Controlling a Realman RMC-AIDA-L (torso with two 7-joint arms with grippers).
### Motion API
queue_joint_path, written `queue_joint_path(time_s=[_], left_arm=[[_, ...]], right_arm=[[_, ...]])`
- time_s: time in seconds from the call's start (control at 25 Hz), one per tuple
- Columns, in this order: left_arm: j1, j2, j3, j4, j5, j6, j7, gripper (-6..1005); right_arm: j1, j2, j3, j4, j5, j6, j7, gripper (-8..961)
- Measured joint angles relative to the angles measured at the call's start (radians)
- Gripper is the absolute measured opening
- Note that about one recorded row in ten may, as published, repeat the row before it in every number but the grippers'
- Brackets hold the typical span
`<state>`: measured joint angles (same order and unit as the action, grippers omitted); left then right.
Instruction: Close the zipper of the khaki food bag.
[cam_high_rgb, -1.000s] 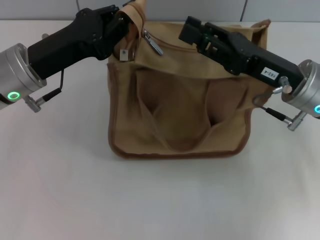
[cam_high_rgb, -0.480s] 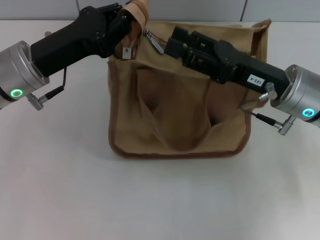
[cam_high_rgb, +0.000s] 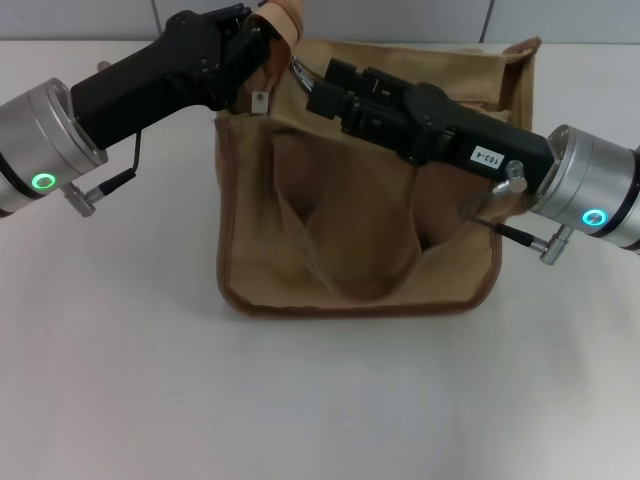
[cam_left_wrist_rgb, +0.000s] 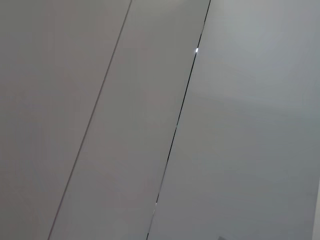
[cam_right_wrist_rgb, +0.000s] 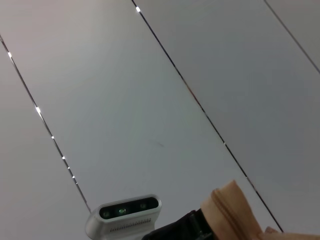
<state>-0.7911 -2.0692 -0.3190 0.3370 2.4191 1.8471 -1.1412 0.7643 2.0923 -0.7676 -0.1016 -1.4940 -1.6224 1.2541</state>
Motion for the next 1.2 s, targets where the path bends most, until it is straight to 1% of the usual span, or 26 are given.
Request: queue_joint_path(time_s=[0.32,0.68,1.08,1.2], left_arm=[[-0.006,0.0,0.0,-0.001,0.0,-0.005,0.0,29],[-0.008,0.0,0.0,-0.001,0.0,-0.015,0.011,29],[-0.007,0.0,0.0,-0.001,-0.001,-0.026,0.012,29],[-0.007,0.0,0.0,-0.001,-0.001,-0.028,0.012,29]], right_arm=[[0.017,0.0,0.008,0.025,0.006,0.044,0.006,706],[0.048,0.0,-0.001,0.049,0.001,0.043,0.041,703],[0.033,0.0,-0.002,0.052,-0.001,0.035,0.053,701],[0.034,0.0,-0.002,0.061,-0.002,0.037,0.054,677]])
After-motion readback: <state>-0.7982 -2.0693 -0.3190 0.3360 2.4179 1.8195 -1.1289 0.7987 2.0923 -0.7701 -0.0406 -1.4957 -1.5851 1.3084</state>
